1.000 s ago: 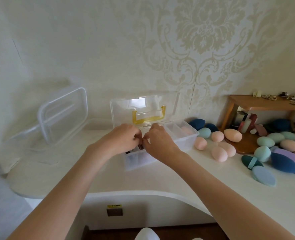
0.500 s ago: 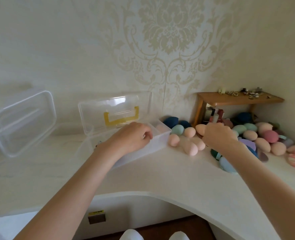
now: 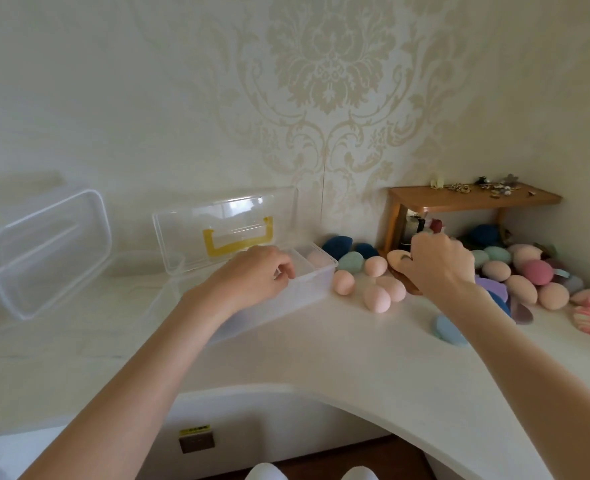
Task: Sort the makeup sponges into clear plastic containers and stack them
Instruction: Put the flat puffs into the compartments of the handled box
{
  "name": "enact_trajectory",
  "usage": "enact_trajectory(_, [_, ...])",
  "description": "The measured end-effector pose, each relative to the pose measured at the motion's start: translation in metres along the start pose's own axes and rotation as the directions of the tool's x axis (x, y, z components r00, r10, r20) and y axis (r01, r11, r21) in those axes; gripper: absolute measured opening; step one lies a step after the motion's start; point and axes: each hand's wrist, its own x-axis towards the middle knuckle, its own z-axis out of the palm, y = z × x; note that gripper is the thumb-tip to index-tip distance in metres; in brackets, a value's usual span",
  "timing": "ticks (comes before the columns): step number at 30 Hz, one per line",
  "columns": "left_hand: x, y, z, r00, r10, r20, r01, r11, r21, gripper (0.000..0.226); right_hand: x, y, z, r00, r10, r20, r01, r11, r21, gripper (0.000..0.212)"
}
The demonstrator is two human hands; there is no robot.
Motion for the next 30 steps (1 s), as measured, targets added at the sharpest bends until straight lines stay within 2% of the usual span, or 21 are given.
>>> enact_trajectory(3, [-0.007,-0.017,-0.017,0.996,-0.073,-0.053,0.071,0.996,-0.045,0.024,-0.007,-0.03,-0.023,0.989,-0.114,-0.095,0.134,0.957,0.257,0.018])
enact_trajectory(6, [-0.018,-0.039,-0.031,0.987,-0.153,-0.037,0.153,0.988,-0.021,0.026,-0.02,-0.073,-0.034,0.959,-0.263,-0.109,0.277,0.775,0.568,0.018])
enact_trajectory(9, [-0.029,-0.054,-0.036,0.978,-0.203,0.038,0.204,0.979,-0.002,0.023,-0.033,-0.114,-0.027,0.935,-0.335,-0.117,0.318,0.643,0.697,0.017])
enact_trajectory(11, [-0.034,-0.061,-0.036,0.975,-0.212,0.063,0.212,0.977,0.006,0.022,-0.039,-0.136,-0.015,0.922,-0.371,-0.113,0.34,0.633,0.695,0.017])
enact_trajectory(16, [-0.036,-0.065,-0.032,0.978,-0.192,0.083,0.193,0.981,-0.003,0.021,-0.045,-0.16,0.016,0.891,-0.453,-0.021,0.405,0.774,0.487,0.025])
enact_trajectory(21, [-0.033,-0.065,-0.029,0.983,-0.176,0.044,0.176,0.984,0.011,0.021,-0.043,-0.164,0.029,0.877,-0.467,0.114,0.399,0.839,0.37,0.029])
enact_trajectory(26, [-0.02,-0.052,-0.025,0.993,-0.116,-0.01,0.116,0.993,0.02,0.022,-0.033,-0.154,0.023,0.863,-0.501,0.059,0.415,0.772,0.481,0.027])
enact_trajectory(30, [-0.001,-0.039,-0.018,0.999,-0.037,0.038,0.037,0.999,-0.019,0.022,0.002,-0.118,0.013,0.922,-0.388,0.006,0.322,0.772,0.548,0.026])
